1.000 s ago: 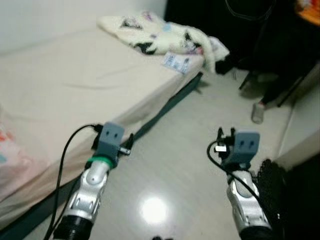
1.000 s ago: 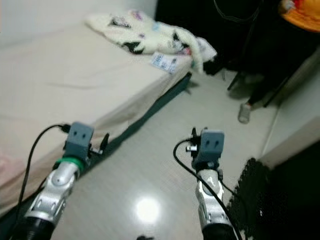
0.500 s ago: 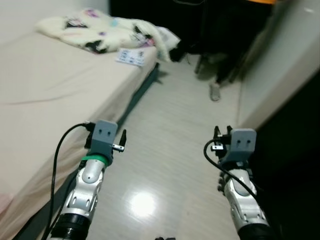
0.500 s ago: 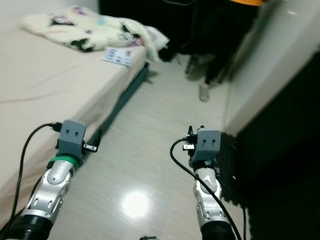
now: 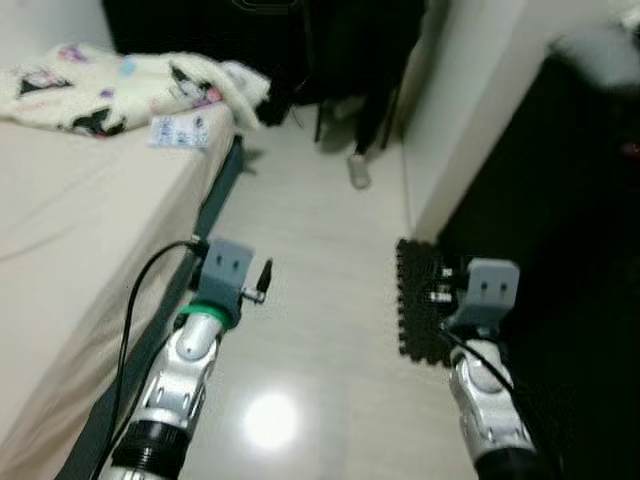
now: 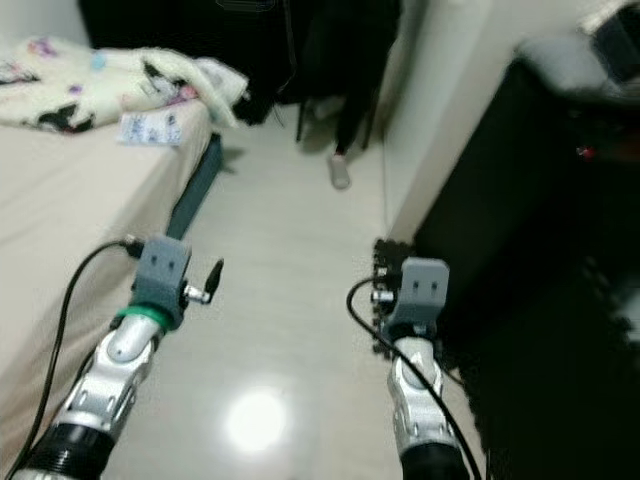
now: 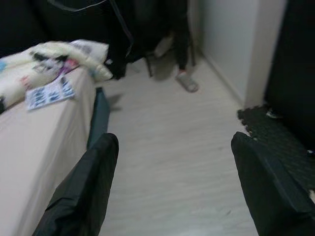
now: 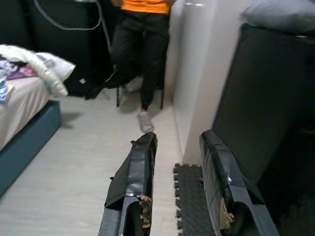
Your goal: Clean up the room
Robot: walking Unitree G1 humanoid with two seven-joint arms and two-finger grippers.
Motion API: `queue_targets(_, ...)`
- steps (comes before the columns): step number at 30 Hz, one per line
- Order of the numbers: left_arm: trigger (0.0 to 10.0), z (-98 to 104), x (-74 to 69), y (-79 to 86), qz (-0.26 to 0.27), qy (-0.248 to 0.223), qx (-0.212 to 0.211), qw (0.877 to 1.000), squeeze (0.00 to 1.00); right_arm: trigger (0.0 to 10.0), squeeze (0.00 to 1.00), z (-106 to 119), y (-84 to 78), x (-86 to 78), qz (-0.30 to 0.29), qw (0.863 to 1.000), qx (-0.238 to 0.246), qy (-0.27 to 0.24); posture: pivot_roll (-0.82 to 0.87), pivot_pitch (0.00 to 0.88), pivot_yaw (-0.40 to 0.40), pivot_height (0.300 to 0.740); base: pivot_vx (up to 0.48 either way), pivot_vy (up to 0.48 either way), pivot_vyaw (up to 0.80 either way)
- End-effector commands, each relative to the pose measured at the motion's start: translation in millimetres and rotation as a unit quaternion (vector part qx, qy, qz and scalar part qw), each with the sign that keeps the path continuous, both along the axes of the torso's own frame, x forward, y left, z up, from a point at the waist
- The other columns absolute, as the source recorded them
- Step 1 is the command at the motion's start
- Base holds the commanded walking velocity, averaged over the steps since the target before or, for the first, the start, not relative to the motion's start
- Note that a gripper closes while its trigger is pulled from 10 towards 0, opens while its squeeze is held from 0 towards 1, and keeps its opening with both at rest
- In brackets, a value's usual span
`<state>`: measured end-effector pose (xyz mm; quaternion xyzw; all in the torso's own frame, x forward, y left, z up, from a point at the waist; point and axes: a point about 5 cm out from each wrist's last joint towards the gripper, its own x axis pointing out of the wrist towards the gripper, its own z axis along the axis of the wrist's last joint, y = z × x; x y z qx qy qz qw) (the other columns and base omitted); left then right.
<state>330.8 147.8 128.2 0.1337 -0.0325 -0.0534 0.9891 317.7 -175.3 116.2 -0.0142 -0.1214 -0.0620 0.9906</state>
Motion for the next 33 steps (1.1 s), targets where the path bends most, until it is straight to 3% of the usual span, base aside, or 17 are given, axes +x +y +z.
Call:
queue_targets(1,10.0,-8,-2.6,2.9,-0.001,0.016,0.007,1.000,0.00,10.0,0.00,-8,0.1,-3.7,-0.005,1.000,0.004,0.012,0.02,0.065,0.031,0.720,0.000,0.000,-0.80)
queue_targets(10,10.0,-8,-3.3,1.1,-0.002,0.009,0.007,1.000,0.00,10.0,0.00,-11,-0.7,-5.8,-0.001,1.000,0.003,0.016,0.01,0.067,0.014,0.720,0.088,0.000,-0.80)
queue_targets(25,10.0,-12,-3.5,-2.7,0.000,0.015,0.006,1.000,0.00,10.0,0.00,-7,6.8,-5.5,0.028,1.000,-0.003,0.006,0.00,0.071,0.004,0.720,0.457,0.000,0.00)
queue_targets(31,10.0,-35,-8.7,2.1,0.012,0.041,0.035,0.998,0.00,10.0,0.00,-14,4.4,-1.6,0.033,0.999,-0.026,0.031,0.01,0.069,-0.023,0.720,0.454,0.000,0.00)
queue_targets(33,10.0,-43,-11.0,9.8,0.043,0.044,0.043,0.997,0.00,10.0,0.00,-7,2.1,8.4,0.039,0.998,-0.047,0.030,0.06,0.075,-0.075,0.720,0.450,0.000,0.00)
